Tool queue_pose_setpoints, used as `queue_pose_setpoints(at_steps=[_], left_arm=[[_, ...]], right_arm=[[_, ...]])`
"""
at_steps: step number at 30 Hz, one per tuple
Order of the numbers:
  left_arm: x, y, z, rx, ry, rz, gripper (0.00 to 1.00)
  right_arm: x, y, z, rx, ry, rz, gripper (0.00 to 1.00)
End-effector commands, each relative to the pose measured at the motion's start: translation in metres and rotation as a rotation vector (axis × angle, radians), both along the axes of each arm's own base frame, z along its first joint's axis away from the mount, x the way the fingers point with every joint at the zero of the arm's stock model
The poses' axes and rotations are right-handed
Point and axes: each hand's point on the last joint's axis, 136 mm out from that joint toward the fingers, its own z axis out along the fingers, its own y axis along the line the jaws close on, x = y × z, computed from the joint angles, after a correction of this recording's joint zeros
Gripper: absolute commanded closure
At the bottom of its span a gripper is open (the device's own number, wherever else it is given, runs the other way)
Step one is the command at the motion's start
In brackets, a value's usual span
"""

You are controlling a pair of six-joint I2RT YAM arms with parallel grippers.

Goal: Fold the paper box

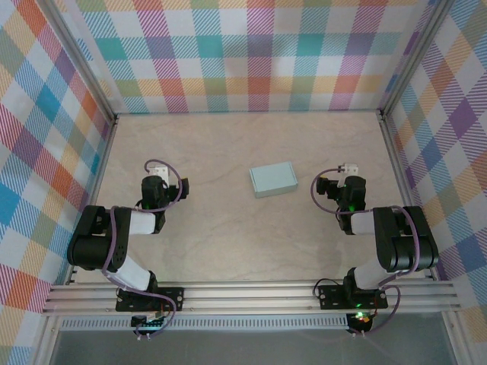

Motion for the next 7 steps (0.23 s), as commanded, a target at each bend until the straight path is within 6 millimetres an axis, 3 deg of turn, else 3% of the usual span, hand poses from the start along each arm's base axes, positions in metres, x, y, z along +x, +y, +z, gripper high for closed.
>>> queue_pose_setpoints(at_steps=[1,7], left_arm=[[0.0039,-0.0012,0.0083,-0.019,-0.033,-0.006,0.00],[0.0032,-0.0009,0.0072,-0.019,-0.030,-0.005,0.00]], right_arm=[[0.0090,0.0004,0.0170,0.000,-0.062,0.010,0.00],[0.0089,0.0008,0.0170,0.001,-0.062,0.011,0.00]])
